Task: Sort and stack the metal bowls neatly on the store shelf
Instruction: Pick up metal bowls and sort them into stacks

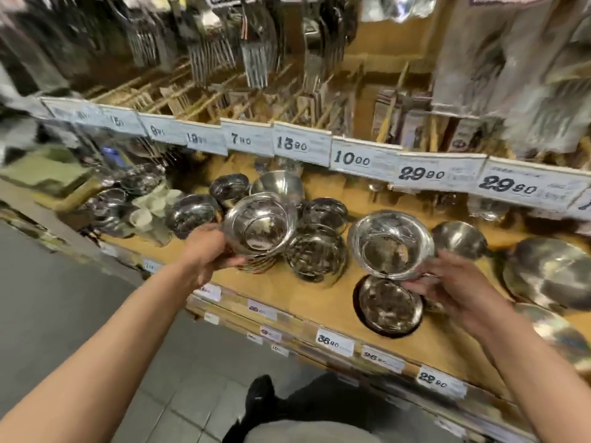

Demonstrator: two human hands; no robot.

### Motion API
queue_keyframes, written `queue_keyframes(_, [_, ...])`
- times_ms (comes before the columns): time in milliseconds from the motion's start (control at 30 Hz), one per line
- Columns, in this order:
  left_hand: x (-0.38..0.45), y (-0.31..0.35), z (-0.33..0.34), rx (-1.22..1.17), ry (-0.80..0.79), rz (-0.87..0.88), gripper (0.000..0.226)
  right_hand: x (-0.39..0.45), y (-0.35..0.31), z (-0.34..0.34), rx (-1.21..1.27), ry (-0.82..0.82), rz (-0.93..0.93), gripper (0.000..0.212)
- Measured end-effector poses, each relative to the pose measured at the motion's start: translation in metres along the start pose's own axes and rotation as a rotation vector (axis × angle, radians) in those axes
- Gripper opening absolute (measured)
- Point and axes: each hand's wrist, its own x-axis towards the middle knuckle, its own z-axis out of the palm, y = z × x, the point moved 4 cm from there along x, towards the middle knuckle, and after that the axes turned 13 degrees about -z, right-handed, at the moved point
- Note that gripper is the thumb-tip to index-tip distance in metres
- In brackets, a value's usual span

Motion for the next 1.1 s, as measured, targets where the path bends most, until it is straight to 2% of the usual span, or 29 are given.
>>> queue_keyframes(100, [0.029, 0.009, -0.027, 0.038, -0.012, -0.021, 0.033, 0.008, 0.002, 0.037, -0.019, 0.006, 0.01, 0.02])
queue_keyframes(200, [0.059, 0.024, -0.044, 0.109, -0.028, -0.002, 0.035, 0.014, 0.005, 0.073, 0.02, 0.09, 0.0, 0.017])
queue_keyframes(500, [0.127, 0.051, -0.054, 0.409, -0.113, 0.02, 0.023, 0.014, 0.013, 0.168, 0.062, 0.275, 0.051, 0.016])
queue_keyframes(700, [0.14, 0.044, -0.049, 0.442, -0.23, -0.003, 0.011, 0.0, 0.013, 0.189, 0.059, 0.358, 0.072, 0.017])
queue_keyframes(800, [0.139, 0.042, -0.046, 0.396, -0.29, -0.006, 0.023, 0.0, 0.014, 0.196, 0.049, 0.372, 0.086, 0.016])
queue_keyframes(900, [0.14, 0.044, -0.046, 0.421, -0.234, 0.014, 0.032, 0.001, 0.018, 0.2, 0.053, 0.374, 0.083, 0.013])
queue_keyframes(1100, [0.139, 0.04, -0.052, 0.458, -0.194, 0.069, 0.03, 0.009, 0.028, 0.215, 0.045, 0.347, 0.085, 0.014])
